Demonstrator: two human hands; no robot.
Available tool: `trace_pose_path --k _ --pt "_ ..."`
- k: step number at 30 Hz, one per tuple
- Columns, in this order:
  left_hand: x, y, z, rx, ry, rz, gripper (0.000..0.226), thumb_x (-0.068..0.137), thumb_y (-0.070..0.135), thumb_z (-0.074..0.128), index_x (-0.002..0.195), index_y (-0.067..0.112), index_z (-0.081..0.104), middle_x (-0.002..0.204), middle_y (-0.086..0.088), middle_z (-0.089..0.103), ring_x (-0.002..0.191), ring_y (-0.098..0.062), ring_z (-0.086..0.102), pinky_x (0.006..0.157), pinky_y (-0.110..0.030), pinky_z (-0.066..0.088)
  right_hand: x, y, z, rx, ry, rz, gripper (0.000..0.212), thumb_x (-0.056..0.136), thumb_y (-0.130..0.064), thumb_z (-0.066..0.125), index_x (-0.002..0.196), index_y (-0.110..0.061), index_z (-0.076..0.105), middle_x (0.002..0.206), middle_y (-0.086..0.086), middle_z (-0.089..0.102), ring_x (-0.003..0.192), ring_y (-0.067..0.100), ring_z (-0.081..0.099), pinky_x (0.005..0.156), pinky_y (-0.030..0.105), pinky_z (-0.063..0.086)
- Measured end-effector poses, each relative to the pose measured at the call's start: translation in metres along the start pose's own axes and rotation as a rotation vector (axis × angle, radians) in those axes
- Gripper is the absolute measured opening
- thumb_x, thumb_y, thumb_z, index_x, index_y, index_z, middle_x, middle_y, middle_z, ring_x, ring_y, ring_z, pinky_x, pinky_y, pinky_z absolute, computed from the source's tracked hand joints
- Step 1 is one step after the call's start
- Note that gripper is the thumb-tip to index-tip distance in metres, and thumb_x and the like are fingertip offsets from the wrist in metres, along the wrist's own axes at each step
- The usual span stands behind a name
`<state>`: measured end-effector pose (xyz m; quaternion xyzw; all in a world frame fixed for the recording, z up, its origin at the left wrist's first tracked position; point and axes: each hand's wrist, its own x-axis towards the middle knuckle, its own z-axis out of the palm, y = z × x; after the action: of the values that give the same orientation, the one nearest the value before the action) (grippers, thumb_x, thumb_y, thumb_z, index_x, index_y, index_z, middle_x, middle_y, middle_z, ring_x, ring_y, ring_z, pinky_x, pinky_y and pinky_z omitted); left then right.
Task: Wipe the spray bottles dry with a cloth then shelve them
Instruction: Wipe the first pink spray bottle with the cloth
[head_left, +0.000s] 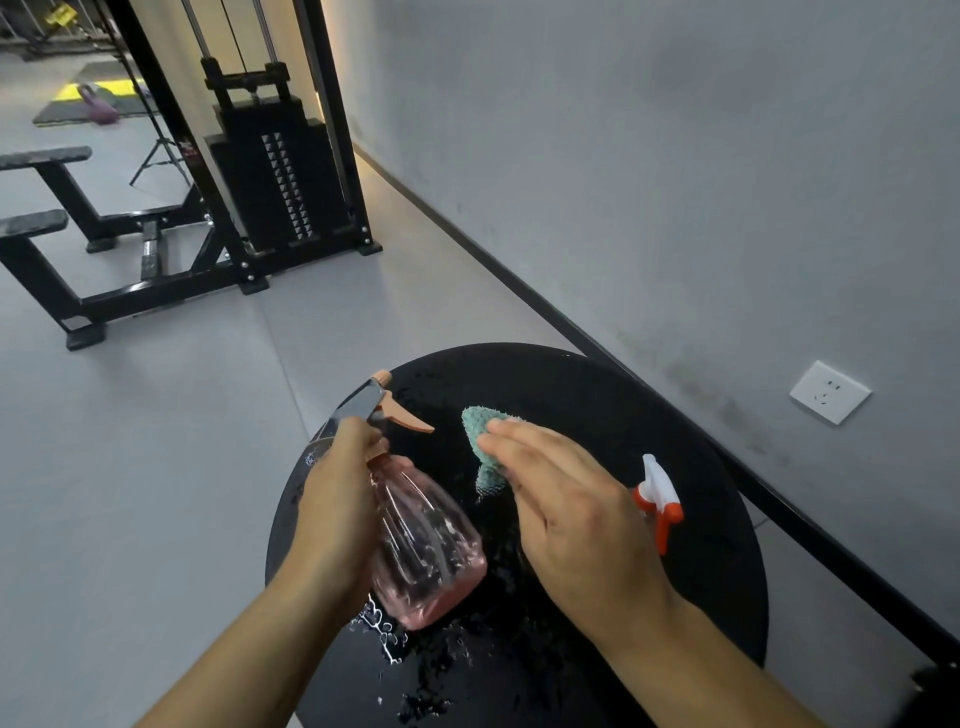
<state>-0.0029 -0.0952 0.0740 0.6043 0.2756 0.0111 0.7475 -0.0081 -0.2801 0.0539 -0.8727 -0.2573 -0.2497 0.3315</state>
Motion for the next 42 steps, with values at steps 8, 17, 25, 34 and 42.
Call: trace_pose_path --k 8,17,25,34,42 --pt "0.004 0.000 -0.001 -0.006 -0.027 0.043 0.040 0.096 0.047 0.061 0.113 0.011 0.066 0.103 -0.010 0.082 0.096 -0.034 0.076 0.104 -0.068 0.053 0.000 0.001 -0.003 -0.005 -0.008 0.017 0.045 0.089 0.008 0.067 0.130 -0.012 0.066 0.131 -0.002 0.065 0.128 0.008 0.055 0.108 0.026 0.045" --pt "0.003 -0.001 0.000 0.036 -0.049 0.082 0.034 0.109 0.053 0.046 0.115 0.023 0.061 0.107 -0.011 0.081 0.098 -0.030 0.076 0.091 -0.059 0.058 0.000 0.002 -0.005 -0.012 -0.007 0.027 0.045 0.090 0.008 0.065 0.130 -0.012 0.067 0.131 -0.003 0.065 0.128 0.007 0.055 0.109 0.026 0.044" --pt "-0.003 0.001 0.002 0.111 -0.057 -0.014 0.046 0.094 0.046 0.049 0.097 0.009 0.075 0.090 -0.014 0.081 0.085 -0.040 0.075 0.099 -0.071 0.054 0.000 0.006 -0.007 -0.003 -0.008 0.043 0.044 0.092 0.006 0.063 0.131 -0.012 0.065 0.132 -0.003 0.065 0.128 0.008 0.055 0.109 0.026 0.044" --pt "-0.001 0.005 -0.007 0.039 -0.162 0.023 0.041 0.102 0.052 0.059 0.117 0.014 0.066 0.109 -0.013 0.070 0.107 -0.037 0.069 0.107 -0.069 0.049 0.001 0.006 -0.007 0.001 0.004 0.059 0.044 0.091 0.006 0.064 0.131 -0.013 0.066 0.132 -0.004 0.065 0.128 0.007 0.055 0.110 0.024 0.043" --pt "-0.004 0.005 -0.003 0.001 -0.196 -0.032 0.037 0.100 0.054 0.060 0.123 0.025 0.066 0.118 -0.016 0.070 0.104 -0.038 0.073 0.090 -0.063 0.060 0.001 0.007 -0.008 -0.004 0.011 0.065 0.043 0.091 0.005 0.065 0.130 -0.013 0.066 0.131 -0.003 0.065 0.127 0.007 0.055 0.109 0.023 0.043"
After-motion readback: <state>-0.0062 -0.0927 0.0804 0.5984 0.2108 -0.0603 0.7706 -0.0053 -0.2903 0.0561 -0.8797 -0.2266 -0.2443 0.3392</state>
